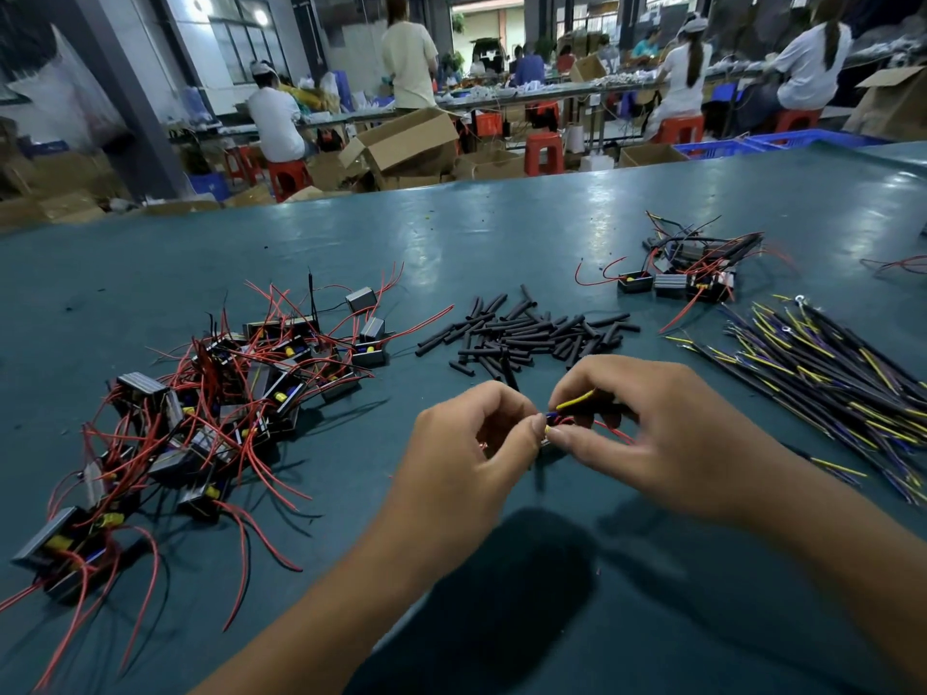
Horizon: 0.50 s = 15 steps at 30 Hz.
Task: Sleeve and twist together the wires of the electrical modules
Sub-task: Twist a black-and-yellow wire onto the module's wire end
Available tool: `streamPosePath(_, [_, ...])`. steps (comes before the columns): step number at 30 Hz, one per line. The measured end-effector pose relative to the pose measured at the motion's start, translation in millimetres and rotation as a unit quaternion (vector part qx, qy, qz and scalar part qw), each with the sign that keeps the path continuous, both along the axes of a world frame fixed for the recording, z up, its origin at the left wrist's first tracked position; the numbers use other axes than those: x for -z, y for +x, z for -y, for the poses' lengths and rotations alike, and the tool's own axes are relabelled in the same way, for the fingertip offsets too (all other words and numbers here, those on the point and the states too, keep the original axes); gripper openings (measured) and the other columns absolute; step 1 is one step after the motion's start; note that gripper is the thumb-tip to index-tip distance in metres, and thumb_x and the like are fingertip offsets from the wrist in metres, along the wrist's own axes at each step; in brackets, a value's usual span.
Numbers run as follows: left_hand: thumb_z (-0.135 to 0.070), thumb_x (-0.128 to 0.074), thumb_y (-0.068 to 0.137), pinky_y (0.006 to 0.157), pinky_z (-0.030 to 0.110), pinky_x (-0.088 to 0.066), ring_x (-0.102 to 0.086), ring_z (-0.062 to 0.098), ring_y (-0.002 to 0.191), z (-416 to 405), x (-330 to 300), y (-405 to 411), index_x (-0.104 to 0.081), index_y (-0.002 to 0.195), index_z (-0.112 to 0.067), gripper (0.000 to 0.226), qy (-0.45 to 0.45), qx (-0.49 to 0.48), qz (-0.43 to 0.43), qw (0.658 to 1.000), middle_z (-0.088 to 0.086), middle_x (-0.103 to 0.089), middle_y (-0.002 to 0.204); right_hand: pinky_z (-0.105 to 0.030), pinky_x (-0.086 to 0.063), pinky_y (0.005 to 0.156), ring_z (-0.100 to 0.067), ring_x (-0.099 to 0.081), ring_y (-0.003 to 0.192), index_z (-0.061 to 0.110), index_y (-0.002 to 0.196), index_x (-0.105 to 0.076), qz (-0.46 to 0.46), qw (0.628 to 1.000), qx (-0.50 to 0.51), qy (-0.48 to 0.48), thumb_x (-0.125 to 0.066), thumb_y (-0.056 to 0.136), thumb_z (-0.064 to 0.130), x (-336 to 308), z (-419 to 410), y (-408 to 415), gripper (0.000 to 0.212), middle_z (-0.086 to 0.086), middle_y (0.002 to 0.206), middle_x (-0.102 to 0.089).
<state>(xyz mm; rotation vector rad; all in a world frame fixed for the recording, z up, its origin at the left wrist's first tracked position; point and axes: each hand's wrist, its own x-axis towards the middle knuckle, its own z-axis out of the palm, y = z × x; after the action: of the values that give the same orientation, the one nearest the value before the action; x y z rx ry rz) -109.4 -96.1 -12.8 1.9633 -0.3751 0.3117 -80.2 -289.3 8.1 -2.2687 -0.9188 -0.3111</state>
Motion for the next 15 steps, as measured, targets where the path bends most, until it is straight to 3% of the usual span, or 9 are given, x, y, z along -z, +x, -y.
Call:
streamPosePath(2, [-0.013,-0.068,0.093,0.057,0.017,-0.040,-0.053,0.007,0.063,-0.4,0.7,0.4,-0.067,0.085,-0.013,0.007,0.102,-0.042,0.129,0.986,-0.010,-0.060,0.072,-0.030,-0.050,0.072,-0.009,-0.063,0.077,0.028,0.091,-0.068,-0.110,0.992,-0.013,0.056,-0.060,0.087,0.056,-3.4,0.0,0.5,0.030,0.008,0.082,-0.069])
streamPosePath(4, [-0.011,-0.068,0.092,0.058,0.017,-0.039,-0.051,0.008,0.067,0.2,1.5,0.1,-0.066,0.086,-0.011,0.006,0.147,-0.066,0.204,0.965,-0.007,-0.059,0.078,-0.026,-0.044,0.063,-0.008,-0.056,0.067,0.026,0.090,-0.073,-0.167,0.981,-0.018,0.095,-0.050,0.091,0.062,-4.8,-2.2,0.4,0.043,0.005,0.075,-0.065])
streamPosePath(7, [-0.011,-0.068,0.093,0.053,0.027,-0.044,-0.055,0.012,0.066,1.6,3.7,0.5,-0.066,0.086,-0.011,0.007,0.178,-0.090,0.277,0.940,-0.005,-0.060,0.081,-0.014,-0.037,0.062,0.000,-0.048,0.063,0.021,0.089,-0.077,-0.229,0.959,-0.007,0.167,-0.052,0.093,0.047,-7.0,-4.1,-1.4,0.037,0.008,0.070,-0.061])
streamPosePath(9, [-0.012,-0.068,0.093,0.052,0.031,-0.045,-0.055,0.012,0.065,3.2,3.3,-0.8,-0.066,0.086,-0.012,0.007,0.188,-0.103,0.293,0.932,-0.005,-0.060,0.082,-0.009,-0.039,0.064,0.002,-0.052,0.065,0.015,0.090,-0.077,-0.270,0.942,-0.019,0.199,-0.059,0.092,0.029,-8.7,-3.8,-3.6,0.024,0.007,0.072,-0.066])
streamPosePath(11, [-0.013,-0.068,0.092,0.055,0.023,-0.043,-0.053,0.009,0.065,4.5,2.1,-2.1,-0.065,0.085,-0.012,0.008,0.174,-0.108,0.285,0.936,-0.007,-0.059,0.081,-0.007,-0.041,0.063,0.001,-0.056,0.065,0.010,0.090,-0.074,-0.304,0.925,-0.034,0.225,-0.065,0.090,0.012,-10.2,-3.1,-6.0,0.010,-0.001,0.077,-0.070])
streamPosePath(13, [-0.013,-0.068,0.091,0.059,0.013,-0.036,-0.050,0.006,0.065,5.3,1.7,-2.4,-0.065,0.085,-0.013,0.007,0.152,-0.107,0.267,0.946,-0.008,-0.058,0.081,-0.006,-0.041,0.058,0.001,-0.055,0.058,0.006,0.088,-0.071,-0.314,0.920,-0.040,0.233,-0.066,0.089,0.005,-10.2,-2.8,-7.0,0.006,-0.002,0.075,-0.069])
streamPosePath(15, [-0.014,-0.068,0.091,0.060,0.012,-0.035,-0.052,0.006,0.066,5.6,1.7,-2.0,-0.065,0.087,-0.013,0.006,0.131,-0.096,0.251,0.954,-0.009,-0.058,0.081,-0.004,-0.037,0.054,0.004,-0.051,0.054,0.007,0.086,-0.069,-0.307,0.923,-0.041,0.227,-0.065,0.090,0.006,-10.9,-4.0,-7.9,0.006,0.008,0.065,-0.063])
